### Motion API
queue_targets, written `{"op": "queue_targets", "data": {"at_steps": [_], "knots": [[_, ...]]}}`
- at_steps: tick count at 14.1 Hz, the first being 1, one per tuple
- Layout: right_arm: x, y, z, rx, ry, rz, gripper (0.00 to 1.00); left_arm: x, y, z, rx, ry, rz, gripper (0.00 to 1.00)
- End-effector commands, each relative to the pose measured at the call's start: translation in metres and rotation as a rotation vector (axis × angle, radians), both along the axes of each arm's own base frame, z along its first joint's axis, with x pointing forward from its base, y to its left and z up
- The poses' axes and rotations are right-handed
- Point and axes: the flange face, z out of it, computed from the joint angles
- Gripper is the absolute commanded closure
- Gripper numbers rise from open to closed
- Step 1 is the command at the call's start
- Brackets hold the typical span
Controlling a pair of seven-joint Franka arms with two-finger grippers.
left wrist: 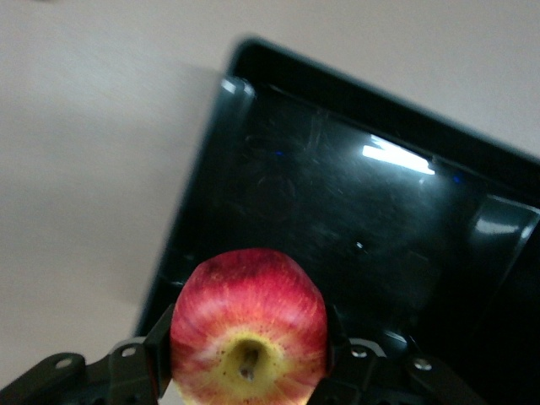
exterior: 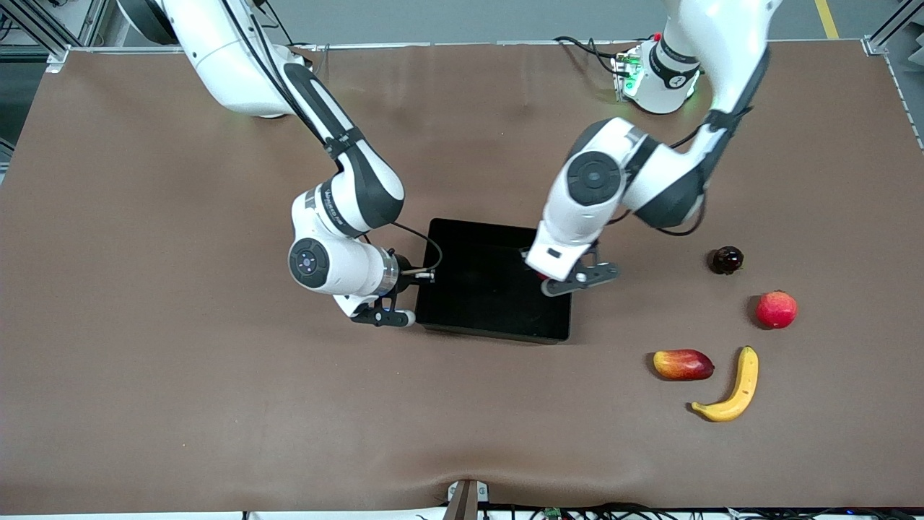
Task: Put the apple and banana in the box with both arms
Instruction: 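Carry the apple over the tray and open the left gripper while the right gripper withdraws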
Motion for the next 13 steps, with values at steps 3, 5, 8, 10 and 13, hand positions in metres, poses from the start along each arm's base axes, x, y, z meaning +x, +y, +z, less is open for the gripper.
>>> {"op": "queue_targets", "data": {"at_steps": [3,5,8,10,13], "knots": [[0.033,-0.065,0.09,0.033,0.125,0.05,0.0,0.0,-0.017,-0.063,0.025,0.04,-0.022,1.0],[0.043,-0.112,0.134,0.035,0.142,0.038,0.0,0.001,-0.018,-0.09,0.014,0.052,-0.016,1.0],[0.048,-0.187,0.155,0.031,0.236,-0.001,0.0,-0.001,-0.016,-0.116,0.013,0.075,-0.013,1.0],[0.041,-0.242,0.189,0.017,0.252,-0.04,0.0,0.0,-0.016,-0.123,0.011,0.08,-0.011,0.5],[0.024,-0.275,0.241,-0.222,0.149,-0.047,0.0,0.008,-0.014,-0.089,-0.001,0.034,-0.006,0.0]]}}
